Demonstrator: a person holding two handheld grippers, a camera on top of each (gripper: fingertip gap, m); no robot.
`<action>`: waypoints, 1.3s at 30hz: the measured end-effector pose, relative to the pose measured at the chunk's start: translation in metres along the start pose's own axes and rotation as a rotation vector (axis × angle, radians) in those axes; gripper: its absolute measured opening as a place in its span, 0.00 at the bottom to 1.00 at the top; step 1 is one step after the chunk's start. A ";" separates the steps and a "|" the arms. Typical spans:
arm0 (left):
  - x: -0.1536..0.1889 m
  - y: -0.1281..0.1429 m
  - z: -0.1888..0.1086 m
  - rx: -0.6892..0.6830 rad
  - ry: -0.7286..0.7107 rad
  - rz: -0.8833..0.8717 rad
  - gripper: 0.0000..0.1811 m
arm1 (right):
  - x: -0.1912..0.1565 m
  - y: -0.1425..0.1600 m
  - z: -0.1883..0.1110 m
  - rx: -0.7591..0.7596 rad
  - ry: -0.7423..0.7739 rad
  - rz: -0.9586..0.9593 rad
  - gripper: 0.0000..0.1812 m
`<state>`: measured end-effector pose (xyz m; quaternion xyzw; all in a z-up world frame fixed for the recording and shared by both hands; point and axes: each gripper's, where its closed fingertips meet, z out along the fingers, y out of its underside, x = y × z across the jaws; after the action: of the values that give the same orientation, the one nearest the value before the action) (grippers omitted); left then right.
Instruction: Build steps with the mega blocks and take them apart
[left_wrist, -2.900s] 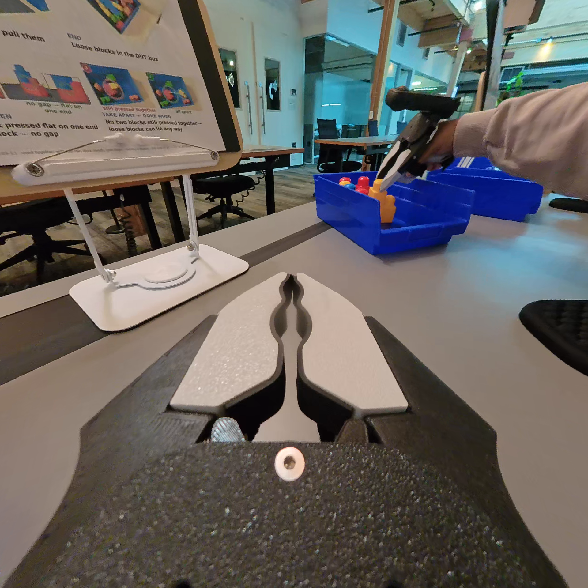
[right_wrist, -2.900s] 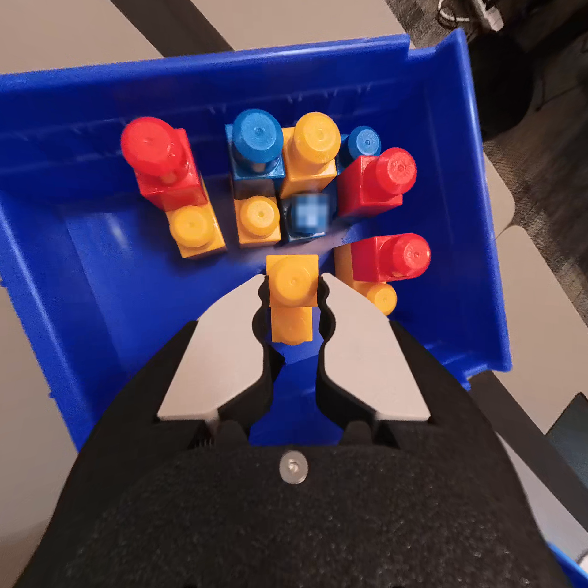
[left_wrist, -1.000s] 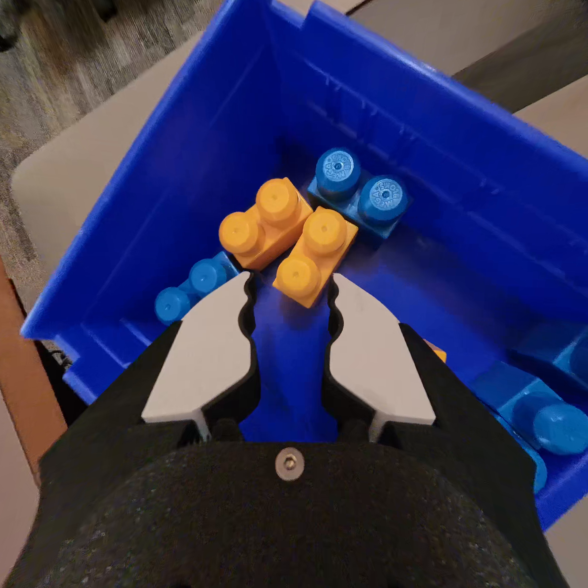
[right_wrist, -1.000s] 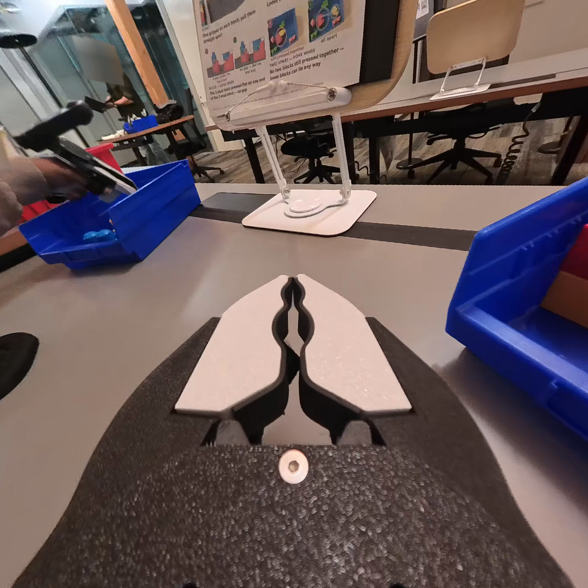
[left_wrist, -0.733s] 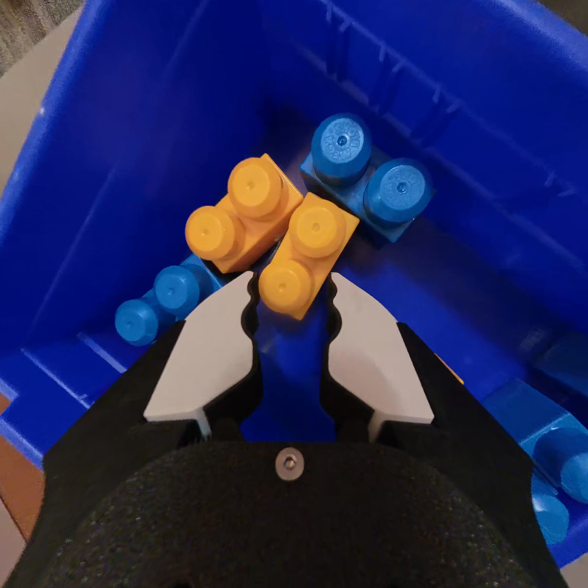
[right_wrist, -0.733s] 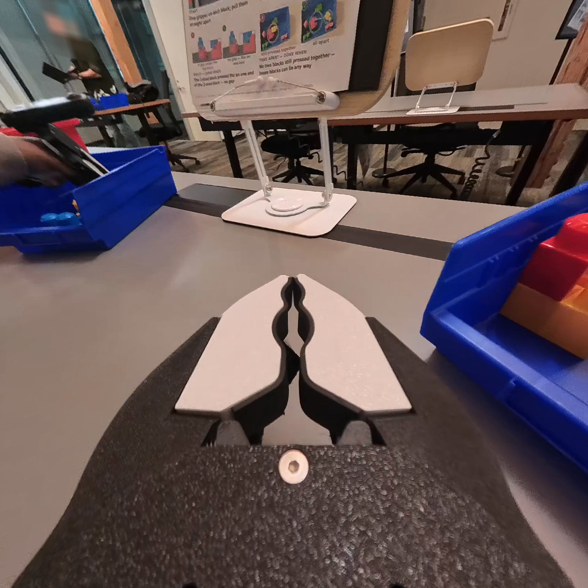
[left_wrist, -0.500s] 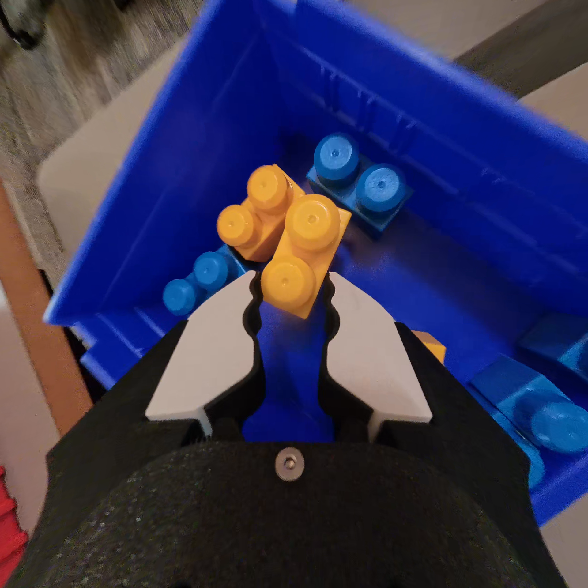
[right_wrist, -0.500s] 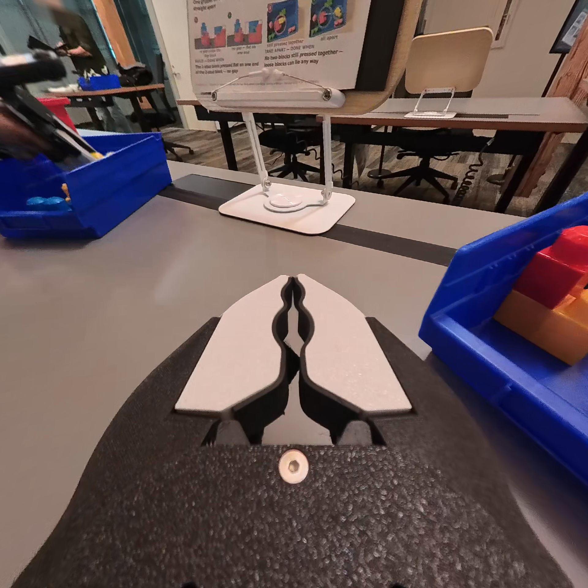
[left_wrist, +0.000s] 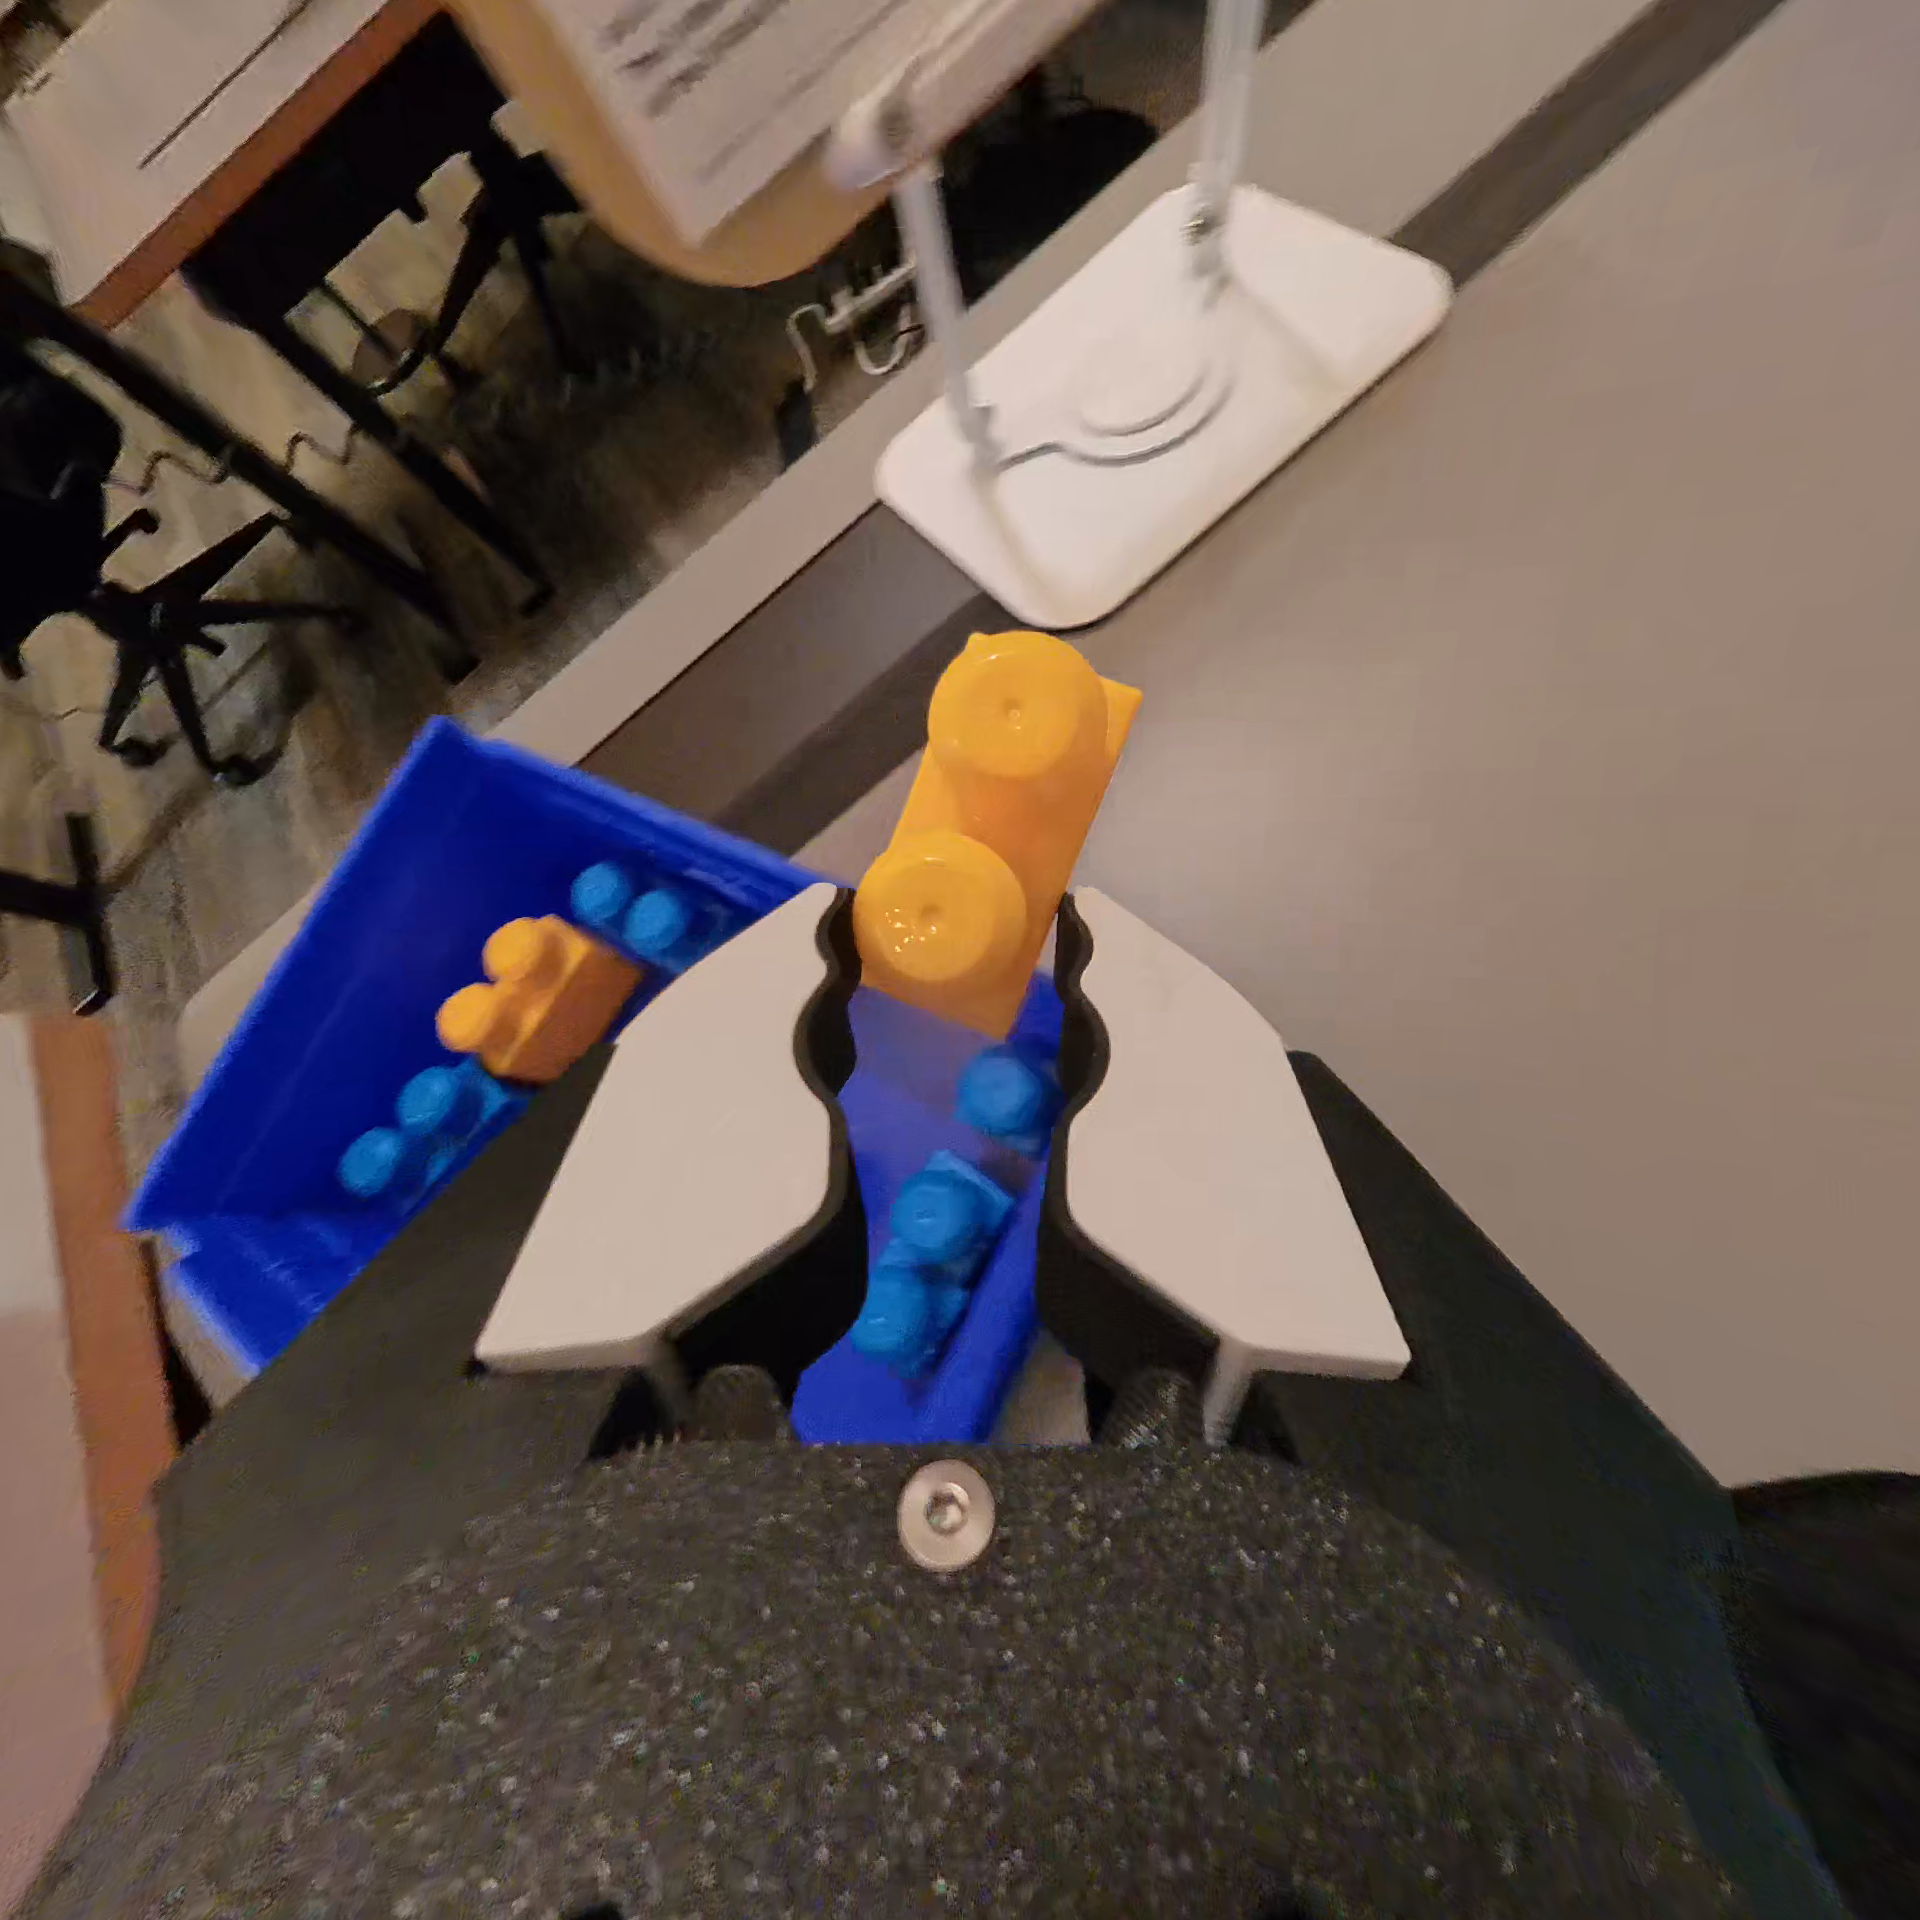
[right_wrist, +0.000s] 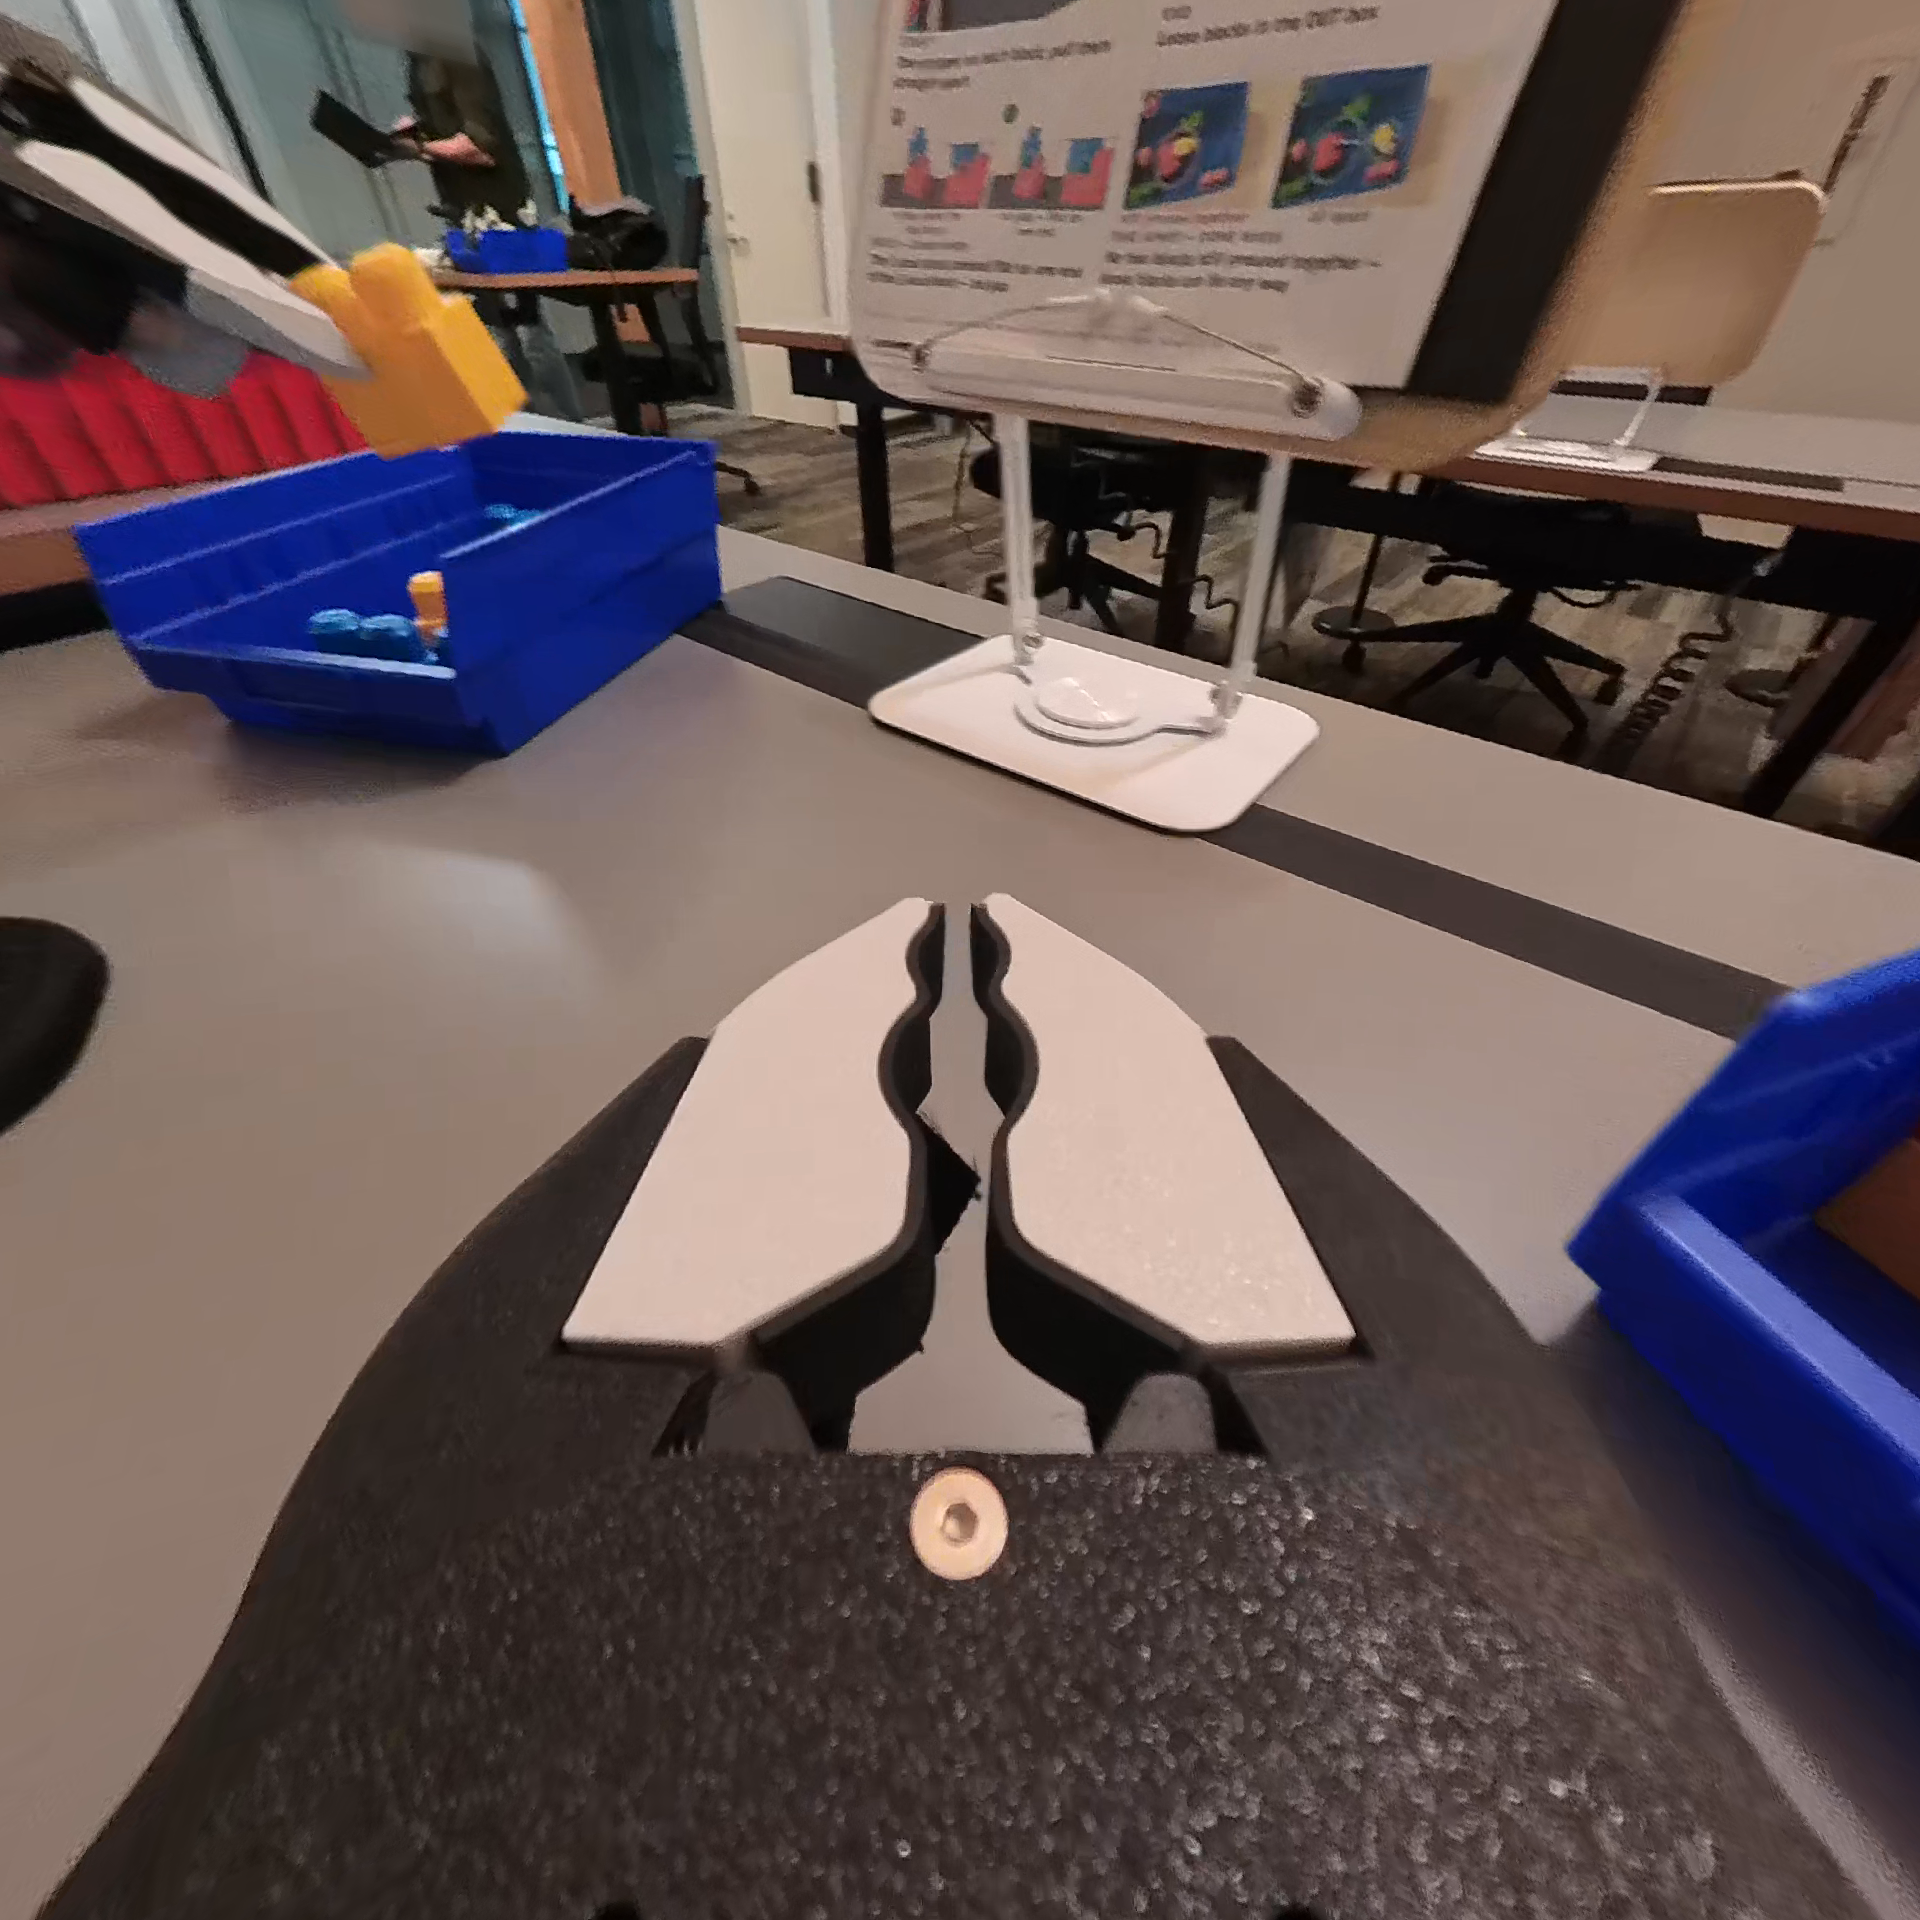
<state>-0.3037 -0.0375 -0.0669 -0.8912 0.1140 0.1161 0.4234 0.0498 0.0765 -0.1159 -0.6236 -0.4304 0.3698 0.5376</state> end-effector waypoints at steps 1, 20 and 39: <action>0.017 -0.003 0.000 0.005 0.024 0.014 0.20 | -0.007 -0.003 0.002 0.001 -0.020 -0.005 0.03; 0.280 -0.005 0.035 0.065 0.429 0.183 0.20 | -0.118 0.024 0.039 -0.240 -0.490 -0.364 0.31; 0.233 -0.012 0.032 0.266 0.297 0.049 0.25 | -0.107 0.077 0.016 -0.306 -0.600 -0.291 0.16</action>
<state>-0.0826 -0.0299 -0.1487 -0.8317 0.2110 -0.0224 0.5130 0.0078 -0.0220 -0.1942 -0.4928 -0.7037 0.3871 0.3348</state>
